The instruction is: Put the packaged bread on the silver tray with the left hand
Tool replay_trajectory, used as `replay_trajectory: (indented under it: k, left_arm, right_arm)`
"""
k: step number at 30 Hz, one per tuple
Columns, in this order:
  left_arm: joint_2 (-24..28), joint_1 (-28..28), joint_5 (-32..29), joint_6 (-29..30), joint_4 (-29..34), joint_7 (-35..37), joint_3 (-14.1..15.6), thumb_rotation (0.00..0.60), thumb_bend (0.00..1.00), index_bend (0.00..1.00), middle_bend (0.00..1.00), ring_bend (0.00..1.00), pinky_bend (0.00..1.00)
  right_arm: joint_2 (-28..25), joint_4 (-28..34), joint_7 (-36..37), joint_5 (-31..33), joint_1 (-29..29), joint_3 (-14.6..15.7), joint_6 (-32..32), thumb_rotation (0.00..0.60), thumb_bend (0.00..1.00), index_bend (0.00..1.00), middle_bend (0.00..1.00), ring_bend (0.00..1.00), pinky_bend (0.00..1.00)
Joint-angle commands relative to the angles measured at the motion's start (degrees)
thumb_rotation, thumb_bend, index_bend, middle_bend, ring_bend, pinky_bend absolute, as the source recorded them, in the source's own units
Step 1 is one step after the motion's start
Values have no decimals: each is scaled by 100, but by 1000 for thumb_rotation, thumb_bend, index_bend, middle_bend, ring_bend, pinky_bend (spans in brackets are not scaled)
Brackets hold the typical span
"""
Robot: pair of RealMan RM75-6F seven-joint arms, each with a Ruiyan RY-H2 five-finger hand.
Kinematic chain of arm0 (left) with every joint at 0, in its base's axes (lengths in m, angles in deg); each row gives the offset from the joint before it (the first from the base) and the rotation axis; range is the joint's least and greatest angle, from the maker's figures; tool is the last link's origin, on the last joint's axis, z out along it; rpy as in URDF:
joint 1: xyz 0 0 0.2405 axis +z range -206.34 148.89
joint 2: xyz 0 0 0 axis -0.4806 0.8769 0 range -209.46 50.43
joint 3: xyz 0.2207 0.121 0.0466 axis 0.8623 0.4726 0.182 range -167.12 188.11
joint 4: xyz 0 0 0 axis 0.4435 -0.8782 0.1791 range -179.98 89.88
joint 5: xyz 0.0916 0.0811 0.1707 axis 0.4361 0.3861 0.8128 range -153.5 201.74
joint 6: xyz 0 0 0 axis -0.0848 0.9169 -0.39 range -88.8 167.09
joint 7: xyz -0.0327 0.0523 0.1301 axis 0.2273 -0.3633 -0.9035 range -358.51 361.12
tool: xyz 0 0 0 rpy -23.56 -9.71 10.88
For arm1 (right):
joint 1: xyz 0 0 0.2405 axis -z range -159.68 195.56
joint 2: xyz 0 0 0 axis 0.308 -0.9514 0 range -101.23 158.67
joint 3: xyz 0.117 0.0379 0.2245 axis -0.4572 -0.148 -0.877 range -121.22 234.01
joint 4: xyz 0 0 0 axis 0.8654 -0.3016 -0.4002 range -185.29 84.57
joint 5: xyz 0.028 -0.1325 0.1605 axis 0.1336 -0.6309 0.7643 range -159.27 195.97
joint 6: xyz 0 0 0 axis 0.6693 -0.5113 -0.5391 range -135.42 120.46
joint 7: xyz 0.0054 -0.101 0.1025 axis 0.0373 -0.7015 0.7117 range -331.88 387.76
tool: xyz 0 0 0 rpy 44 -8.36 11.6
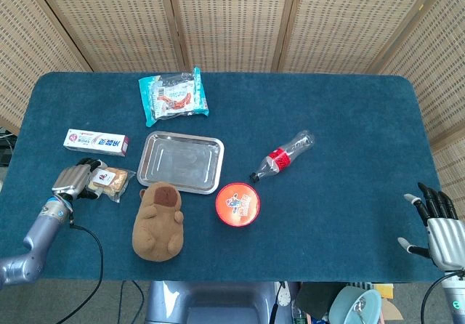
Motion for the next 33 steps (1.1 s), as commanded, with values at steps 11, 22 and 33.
replay_trajectory:
  k: [11,22,33]
  left_arm:
    - [248,59,262,441,573,-190,-60,600,467,429,245,141,306]
    - [496,-275,-172,702,1244,-841,-398,600,467,429,245,141,298]
    - [-314,-1148,-720,137,384,-1225,-675,600,467,429,244,141,289]
  right_arm:
    - [61,-130,88,57,17,4,65,600,94,165,0,0,0]
    - [50,-374,454,38,159,28,-118,600,94,165,0,0,0]
    - [50,-665,947,58,309,53,-224,600,94,165,0,0,0]
